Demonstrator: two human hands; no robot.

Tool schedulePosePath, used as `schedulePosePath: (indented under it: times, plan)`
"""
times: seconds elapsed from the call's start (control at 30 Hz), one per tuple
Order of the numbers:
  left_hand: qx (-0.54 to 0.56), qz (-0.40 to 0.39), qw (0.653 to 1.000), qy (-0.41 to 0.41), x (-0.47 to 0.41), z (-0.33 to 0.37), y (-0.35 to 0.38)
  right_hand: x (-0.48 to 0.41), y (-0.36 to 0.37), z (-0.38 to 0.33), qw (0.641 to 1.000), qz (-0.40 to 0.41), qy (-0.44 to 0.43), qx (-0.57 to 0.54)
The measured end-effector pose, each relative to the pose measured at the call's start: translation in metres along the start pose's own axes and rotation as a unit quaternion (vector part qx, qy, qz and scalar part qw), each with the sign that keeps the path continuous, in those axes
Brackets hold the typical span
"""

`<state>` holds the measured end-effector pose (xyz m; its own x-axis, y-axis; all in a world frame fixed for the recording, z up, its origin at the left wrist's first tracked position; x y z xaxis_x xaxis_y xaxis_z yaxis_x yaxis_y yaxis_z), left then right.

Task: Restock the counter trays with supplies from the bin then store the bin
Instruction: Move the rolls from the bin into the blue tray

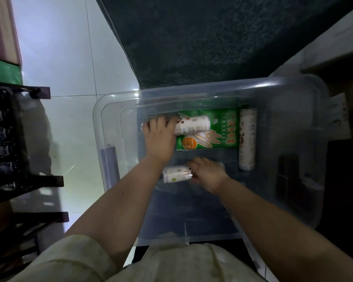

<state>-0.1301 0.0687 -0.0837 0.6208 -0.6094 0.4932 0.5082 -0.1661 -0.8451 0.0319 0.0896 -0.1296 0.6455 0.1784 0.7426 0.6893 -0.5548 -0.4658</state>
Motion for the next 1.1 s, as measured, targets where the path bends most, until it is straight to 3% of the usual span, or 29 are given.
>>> schedulePosePath:
  times: [0.43,0.63,0.83,1.1]
  plan:
    - [0.02,0.074,0.997,0.006,0.105,0.068,-0.192,0.198,-0.178,-0.066,0.971,0.23,-0.022,0.066]
    - [0.043,0.12,0.986,0.105,0.154,0.12,-0.269,0.303,-0.216,-0.105,0.927,0.361,0.047,0.093]
    - [0.017,0.115,0.96,0.253,0.195,0.193,-0.31,0.387,-0.2,-0.147,0.857,0.486,0.144,0.087]
    - [-0.017,0.081,0.878,0.472,0.298,0.309,-0.291,0.488,-0.108,-0.166,0.716,0.623,0.314,0.039]
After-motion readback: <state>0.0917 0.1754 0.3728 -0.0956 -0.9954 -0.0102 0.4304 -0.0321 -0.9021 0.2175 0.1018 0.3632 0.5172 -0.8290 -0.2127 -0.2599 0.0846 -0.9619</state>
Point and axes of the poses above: each hand's wrist, its own x-axis away from the middle knuckle, its own y-axis out of the palm, z = x × y, the point moved 10 cm from there along -x, towards the middle knuckle, and after that the axes turned 7 degrees about -z, right-handed, at the moved point
